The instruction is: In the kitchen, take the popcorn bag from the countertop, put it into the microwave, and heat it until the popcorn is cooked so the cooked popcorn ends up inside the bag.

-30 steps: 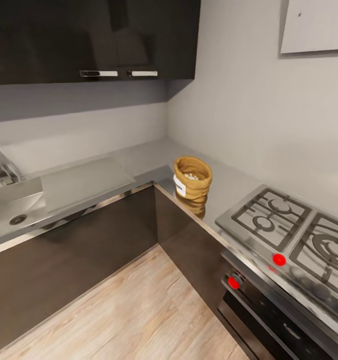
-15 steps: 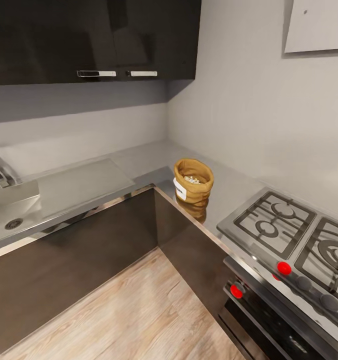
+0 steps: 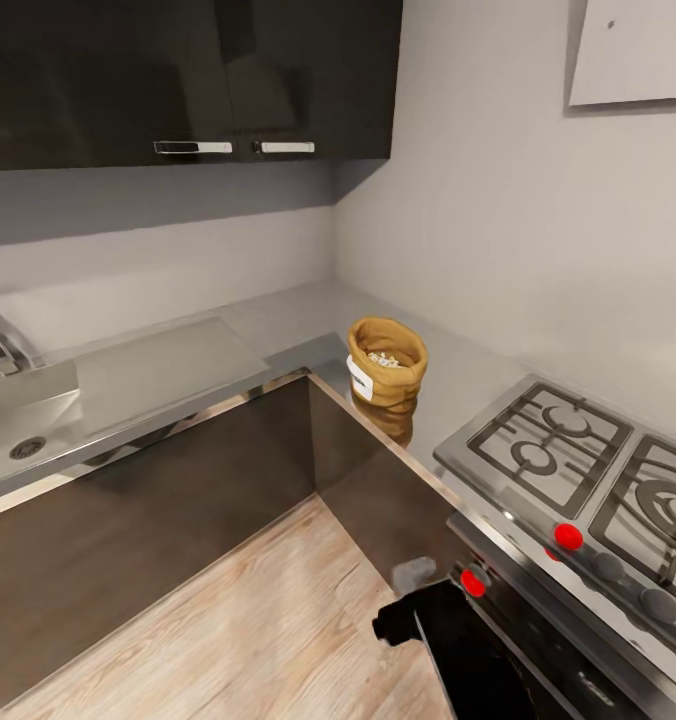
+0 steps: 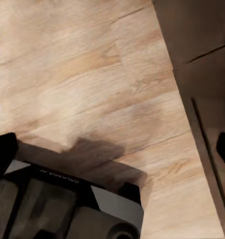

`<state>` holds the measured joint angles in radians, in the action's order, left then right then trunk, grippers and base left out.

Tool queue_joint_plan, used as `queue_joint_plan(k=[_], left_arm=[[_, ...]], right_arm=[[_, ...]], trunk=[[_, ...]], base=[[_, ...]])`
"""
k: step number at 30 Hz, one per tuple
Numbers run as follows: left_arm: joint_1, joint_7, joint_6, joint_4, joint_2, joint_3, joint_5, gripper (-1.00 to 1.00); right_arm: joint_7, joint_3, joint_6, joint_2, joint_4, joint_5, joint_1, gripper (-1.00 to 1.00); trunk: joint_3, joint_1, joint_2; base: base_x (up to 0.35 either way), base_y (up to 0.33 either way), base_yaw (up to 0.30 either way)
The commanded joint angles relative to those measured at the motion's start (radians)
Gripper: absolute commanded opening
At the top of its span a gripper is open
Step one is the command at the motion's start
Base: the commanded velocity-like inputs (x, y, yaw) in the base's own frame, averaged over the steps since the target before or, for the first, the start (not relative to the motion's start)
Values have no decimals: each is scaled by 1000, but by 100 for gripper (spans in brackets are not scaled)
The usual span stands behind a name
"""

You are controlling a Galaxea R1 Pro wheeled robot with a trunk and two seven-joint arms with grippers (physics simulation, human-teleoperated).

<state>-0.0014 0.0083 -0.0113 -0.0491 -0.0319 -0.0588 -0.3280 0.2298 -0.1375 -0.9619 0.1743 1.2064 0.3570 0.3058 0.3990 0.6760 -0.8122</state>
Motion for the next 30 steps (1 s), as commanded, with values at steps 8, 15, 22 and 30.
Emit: queue_joint_plan(k=[8, 15, 22, 30], left_arm=[[0, 1, -1, -2, 0, -6, -2, 100], [0, 1, -1, -1, 0, -5, -2, 100], [0, 1, -1, -2, 0, -4, -3, 100], [0, 1, -1, -2, 0, -4, -3, 100]], right_arm=[[138, -13, -85, 0, 103, -9, 403, 100], [148, -9, -85, 0, -15, -86, 813, 100], [128, 88, -85, 0, -330, -89, 1149, 100], [-49, 225, -85, -39, -422, -84, 1224, 100]], trunk=[[1, 0, -1], [1, 0, -1], [1, 0, -1], [1, 0, -1]], base=[[0, 0, 0], [0, 0, 0], [0, 0, 0], [0, 0, 0]])
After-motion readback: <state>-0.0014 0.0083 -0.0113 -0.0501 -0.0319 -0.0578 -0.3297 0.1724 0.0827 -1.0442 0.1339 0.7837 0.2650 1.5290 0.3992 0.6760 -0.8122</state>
